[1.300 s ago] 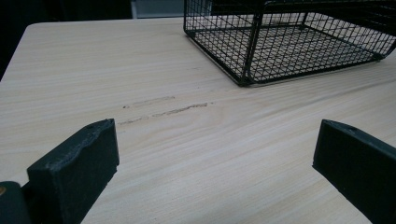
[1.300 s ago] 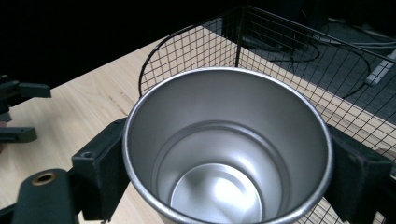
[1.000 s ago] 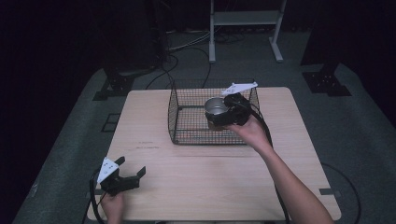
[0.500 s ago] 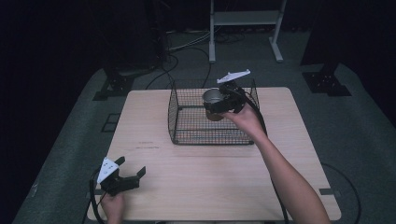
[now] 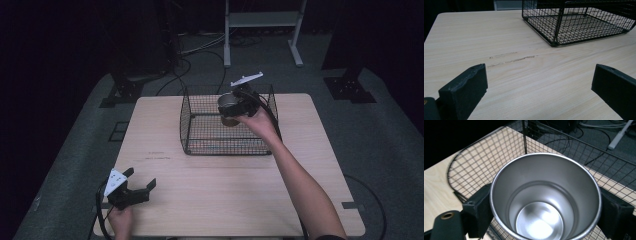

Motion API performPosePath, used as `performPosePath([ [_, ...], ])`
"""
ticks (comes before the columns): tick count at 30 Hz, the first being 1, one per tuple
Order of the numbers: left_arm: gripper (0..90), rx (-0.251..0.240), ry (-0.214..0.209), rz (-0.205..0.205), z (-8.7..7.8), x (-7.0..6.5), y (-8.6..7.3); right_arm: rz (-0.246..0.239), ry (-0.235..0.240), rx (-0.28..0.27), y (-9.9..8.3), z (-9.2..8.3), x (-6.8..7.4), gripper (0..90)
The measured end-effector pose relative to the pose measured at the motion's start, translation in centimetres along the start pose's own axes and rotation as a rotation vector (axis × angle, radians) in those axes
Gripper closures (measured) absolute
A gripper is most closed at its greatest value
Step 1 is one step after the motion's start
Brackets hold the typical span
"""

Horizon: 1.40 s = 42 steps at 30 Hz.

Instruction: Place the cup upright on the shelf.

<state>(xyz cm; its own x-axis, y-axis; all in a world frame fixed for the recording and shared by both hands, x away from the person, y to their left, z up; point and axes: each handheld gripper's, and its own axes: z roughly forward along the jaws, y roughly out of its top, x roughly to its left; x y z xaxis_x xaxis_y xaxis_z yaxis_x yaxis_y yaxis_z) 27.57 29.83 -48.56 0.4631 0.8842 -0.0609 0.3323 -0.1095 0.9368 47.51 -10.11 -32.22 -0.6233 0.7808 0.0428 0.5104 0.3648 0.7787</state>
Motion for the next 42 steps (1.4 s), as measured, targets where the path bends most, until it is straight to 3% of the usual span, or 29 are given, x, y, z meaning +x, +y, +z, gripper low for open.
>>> performPosePath([
  [5,0.0,0.004,-0.001,0.002,0.0,0.0,0.0,0.026,-0.026,0.016,-0.1,1.5,-1.1,13.7],
  [15,0.0,0.004,0.000,0.002,0.0,0.0,0.0,0.050,-0.038,0.038,0.0,3.2,-1.8,13.7],
  [31,0.0,0.000,-0.002,-0.004,-0.1,0.0,0.0,0.046,-0.040,0.137,-1.3,6.6,-2.8,13.7],
  [42,0.0,0.000,-0.002,-0.001,0.0,0.0,0.0,0.060,-0.060,0.173,-1.8,7.6,-3.6,13.7],
])
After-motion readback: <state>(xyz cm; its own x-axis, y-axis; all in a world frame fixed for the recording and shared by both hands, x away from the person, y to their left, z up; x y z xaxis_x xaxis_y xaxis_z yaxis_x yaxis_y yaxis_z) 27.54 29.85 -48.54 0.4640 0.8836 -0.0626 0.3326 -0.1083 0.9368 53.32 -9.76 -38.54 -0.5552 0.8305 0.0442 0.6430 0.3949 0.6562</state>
